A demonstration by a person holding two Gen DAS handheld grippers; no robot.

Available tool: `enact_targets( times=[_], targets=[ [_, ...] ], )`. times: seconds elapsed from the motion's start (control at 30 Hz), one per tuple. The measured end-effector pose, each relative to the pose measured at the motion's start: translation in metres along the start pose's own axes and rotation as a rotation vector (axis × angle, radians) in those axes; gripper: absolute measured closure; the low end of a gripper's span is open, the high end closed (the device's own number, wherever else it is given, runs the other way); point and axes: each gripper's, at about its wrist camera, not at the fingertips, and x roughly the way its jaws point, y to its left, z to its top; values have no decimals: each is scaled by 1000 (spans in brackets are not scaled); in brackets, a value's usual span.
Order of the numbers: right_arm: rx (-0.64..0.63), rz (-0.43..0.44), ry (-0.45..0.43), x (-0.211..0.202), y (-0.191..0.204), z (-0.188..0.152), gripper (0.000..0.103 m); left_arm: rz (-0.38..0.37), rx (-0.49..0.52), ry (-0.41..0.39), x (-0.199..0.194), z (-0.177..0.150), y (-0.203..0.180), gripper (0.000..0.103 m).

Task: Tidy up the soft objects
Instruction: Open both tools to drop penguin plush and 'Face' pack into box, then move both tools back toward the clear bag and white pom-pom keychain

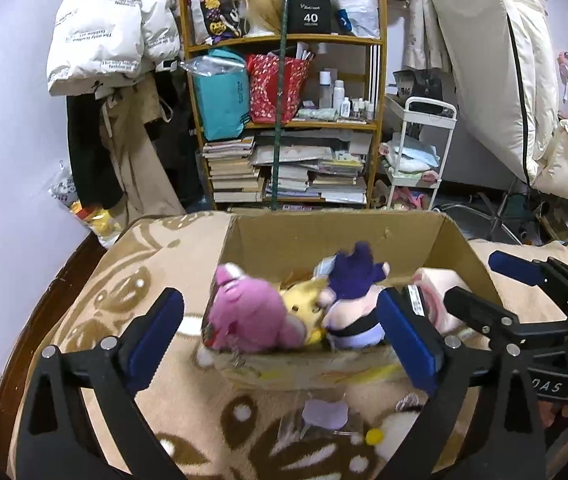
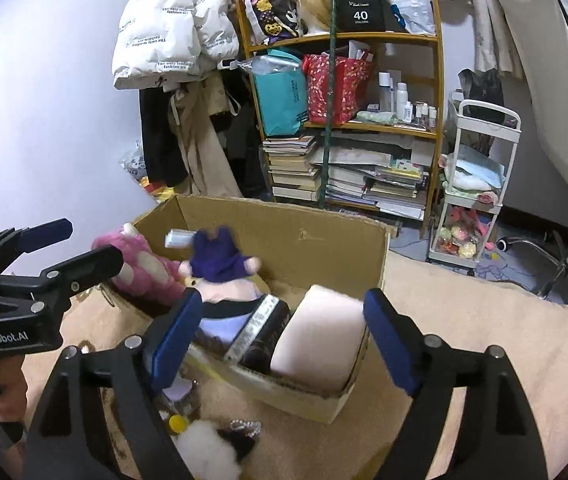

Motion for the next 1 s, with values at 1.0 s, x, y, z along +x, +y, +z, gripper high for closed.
enact_targets(
  times=[1.0],
  targets=[
    [96, -44, 57, -71, 26, -50, 0, 26, -113, 221, -73, -66, 39, 6]
  ],
)
